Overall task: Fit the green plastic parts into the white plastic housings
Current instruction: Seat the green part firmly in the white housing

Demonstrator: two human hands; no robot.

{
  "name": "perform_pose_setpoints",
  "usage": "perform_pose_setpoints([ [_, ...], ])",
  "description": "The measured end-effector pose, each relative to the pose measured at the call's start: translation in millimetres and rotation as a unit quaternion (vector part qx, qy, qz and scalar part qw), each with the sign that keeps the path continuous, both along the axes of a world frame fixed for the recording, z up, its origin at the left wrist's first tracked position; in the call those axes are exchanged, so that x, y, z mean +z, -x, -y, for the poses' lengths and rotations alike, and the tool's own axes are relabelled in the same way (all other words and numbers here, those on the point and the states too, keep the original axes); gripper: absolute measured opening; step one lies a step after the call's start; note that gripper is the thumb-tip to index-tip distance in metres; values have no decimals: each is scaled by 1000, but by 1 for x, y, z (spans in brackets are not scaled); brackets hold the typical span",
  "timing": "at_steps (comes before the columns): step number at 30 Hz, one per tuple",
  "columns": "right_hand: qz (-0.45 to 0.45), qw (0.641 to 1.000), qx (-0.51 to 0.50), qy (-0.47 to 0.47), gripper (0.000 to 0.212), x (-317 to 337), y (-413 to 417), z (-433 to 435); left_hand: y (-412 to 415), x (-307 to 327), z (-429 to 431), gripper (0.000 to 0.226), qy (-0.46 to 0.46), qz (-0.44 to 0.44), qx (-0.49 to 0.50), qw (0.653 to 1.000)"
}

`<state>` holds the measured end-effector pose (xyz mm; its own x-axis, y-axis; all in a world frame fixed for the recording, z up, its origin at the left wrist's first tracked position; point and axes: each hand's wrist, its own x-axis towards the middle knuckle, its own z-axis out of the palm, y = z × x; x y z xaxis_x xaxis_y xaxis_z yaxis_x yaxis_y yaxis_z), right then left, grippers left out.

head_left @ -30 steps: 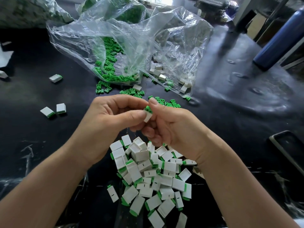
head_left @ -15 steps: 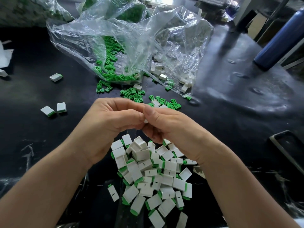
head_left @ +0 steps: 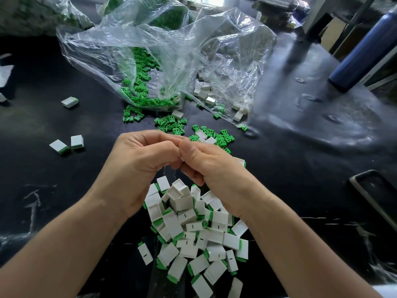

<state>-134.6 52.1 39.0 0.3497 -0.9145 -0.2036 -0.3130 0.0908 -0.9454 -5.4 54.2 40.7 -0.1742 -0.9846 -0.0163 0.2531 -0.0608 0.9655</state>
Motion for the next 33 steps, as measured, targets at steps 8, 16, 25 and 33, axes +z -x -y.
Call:
perform_pose_setpoints([
  [8,43,998,24,-29,40,4,4,1,-6,-2,1,15,-12,19,-26,999],
  [16,-91,993,-68,32,62,1,26,18,-8,-1,3,15,15,89,-19,996],
  [25,-267,926,-172,201,21,-25,45,35,2,-5,-11,19,59,260,-200,943],
  [33,-386,885,-71,249,48,-35,34,38,4,-5,-10,27,69,240,-143,958],
])
